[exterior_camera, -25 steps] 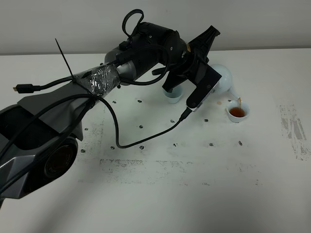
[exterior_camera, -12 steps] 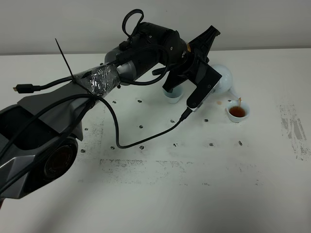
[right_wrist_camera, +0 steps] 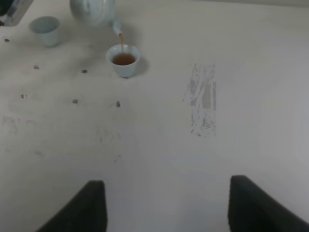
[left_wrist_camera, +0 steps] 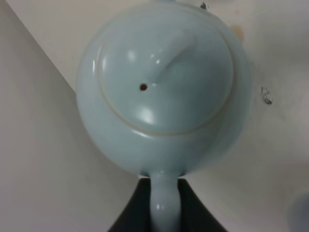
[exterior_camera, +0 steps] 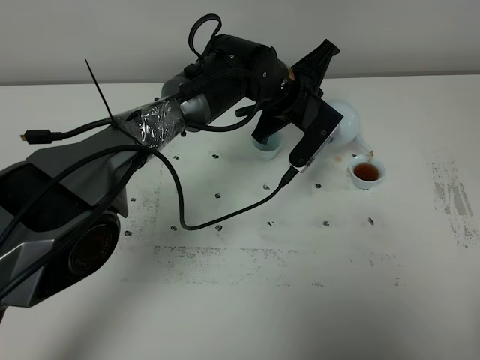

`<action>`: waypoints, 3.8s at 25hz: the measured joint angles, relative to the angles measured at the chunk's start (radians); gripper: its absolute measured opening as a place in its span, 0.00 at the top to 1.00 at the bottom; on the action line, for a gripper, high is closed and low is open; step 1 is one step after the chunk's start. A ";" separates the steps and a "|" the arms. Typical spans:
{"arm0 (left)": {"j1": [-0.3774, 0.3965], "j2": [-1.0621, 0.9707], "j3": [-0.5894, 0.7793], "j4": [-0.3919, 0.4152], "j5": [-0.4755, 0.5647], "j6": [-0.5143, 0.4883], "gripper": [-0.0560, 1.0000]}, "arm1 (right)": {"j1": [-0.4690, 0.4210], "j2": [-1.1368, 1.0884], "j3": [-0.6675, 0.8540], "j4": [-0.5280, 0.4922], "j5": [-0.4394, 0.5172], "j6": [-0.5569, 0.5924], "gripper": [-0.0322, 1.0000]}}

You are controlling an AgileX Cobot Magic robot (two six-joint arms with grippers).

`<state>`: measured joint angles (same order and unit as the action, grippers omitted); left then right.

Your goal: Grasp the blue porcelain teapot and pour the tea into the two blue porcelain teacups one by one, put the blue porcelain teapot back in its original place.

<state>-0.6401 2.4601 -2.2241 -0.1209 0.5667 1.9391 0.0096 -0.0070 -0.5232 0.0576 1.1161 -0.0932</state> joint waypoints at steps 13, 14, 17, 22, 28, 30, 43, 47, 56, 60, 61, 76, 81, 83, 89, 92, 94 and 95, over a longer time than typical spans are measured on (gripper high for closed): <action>0.018 0.000 0.000 -0.046 0.080 -0.334 0.94 | 0.000 0.000 0.000 0.000 0.000 0.000 0.47; 0.022 -0.002 0.000 -0.061 0.091 -0.386 0.94 | 0.000 0.000 0.000 0.000 0.000 0.000 0.47; 0.039 -0.018 0.001 -0.113 0.143 -0.549 0.94 | 0.000 0.000 0.000 0.000 0.000 0.000 0.47; 0.059 -0.068 0.001 -0.191 0.290 -0.844 0.94 | 0.000 0.000 0.000 0.000 0.000 0.000 0.47; 0.086 -0.078 0.001 -0.250 0.544 -0.953 0.94 | 0.000 0.000 0.000 0.000 0.000 0.000 0.47; 0.088 -0.069 0.001 -0.294 0.586 -0.945 0.94 | 0.000 0.000 0.000 0.000 0.000 0.000 0.47; 0.080 0.041 0.001 -0.340 0.567 -0.858 0.94 | 0.000 0.000 0.000 0.000 -0.001 0.000 0.47; 0.080 0.055 0.001 -0.337 0.546 -0.854 0.94 | 0.000 0.000 0.000 0.000 -0.001 0.000 0.47; 0.079 0.034 0.001 -0.337 0.544 -0.848 0.94 | 0.000 0.000 0.000 0.000 -0.001 0.000 0.47; 0.079 -0.055 0.001 -0.316 0.582 -0.851 0.94 | 0.000 0.000 0.000 0.000 -0.001 0.000 0.47; 0.079 -0.084 0.001 -0.303 0.596 -0.856 0.94 | 0.000 0.000 0.000 0.000 -0.001 0.000 0.47; 0.214 -0.269 0.001 -0.089 0.628 -0.910 0.94 | 0.000 0.000 0.000 0.001 -0.001 -0.001 0.47; 0.307 -0.269 0.006 -0.085 0.628 -0.910 0.94 | 0.000 0.000 0.000 0.001 -0.001 -0.001 0.47; 0.331 -0.272 0.031 -0.085 0.628 -0.896 0.94 | 0.000 0.000 0.000 0.001 -0.001 -0.001 0.47; 0.357 -0.267 0.138 -0.080 0.626 -0.701 0.94 | 0.000 0.000 0.000 0.001 -0.001 -0.001 0.47; 0.359 -0.253 0.143 -0.074 0.627 -0.680 0.94 | 0.000 0.000 0.000 0.001 -0.001 -0.001 0.47; 0.359 -0.246 0.143 -0.072 0.626 -0.679 0.94 | 0.000 0.000 0.000 0.001 -0.001 -0.001 0.47; 0.358 -0.243 0.143 -0.066 0.622 -0.674 0.94 | 0.000 0.000 0.000 0.001 -0.001 -0.001 0.47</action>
<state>-0.2822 2.2168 -2.0813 -0.1866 1.1885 1.2654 0.0096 -0.0070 -0.5232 0.0585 1.1149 -0.0939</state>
